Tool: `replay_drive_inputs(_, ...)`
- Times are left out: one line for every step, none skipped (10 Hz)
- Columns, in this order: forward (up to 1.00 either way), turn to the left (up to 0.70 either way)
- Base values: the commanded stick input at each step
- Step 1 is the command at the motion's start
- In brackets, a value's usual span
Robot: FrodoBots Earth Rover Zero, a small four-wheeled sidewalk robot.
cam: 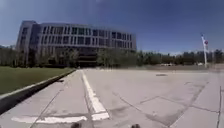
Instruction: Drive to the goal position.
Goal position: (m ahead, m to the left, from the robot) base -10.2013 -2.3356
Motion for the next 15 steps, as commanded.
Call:
replay_drive_inputs(0.85,0.02)
replay_drive_inputs(0.85,0.02)
replay_drive_inputs(0.85,0.02)
replay_drive_inputs(0.85,0.02)
replay_drive_inputs(0.85,0.02)
replay_drive_inputs(0.85,0.02)
replay_drive_inputs(0.85,0.02)
replay_drive_inputs(0.85,0.02)
replay_drive_inputs(0.85,0.02)
replay_drive_inputs(0.85,0.02)
replay_drive_inputs(0.85,0.02)
replay_drive_inputs(0.85,0.02)
replay_drive_inputs(0.85,0.02)
replay_drive_inputs(0.85,0.02)
replay_drive_inputs(0.85,0.02)
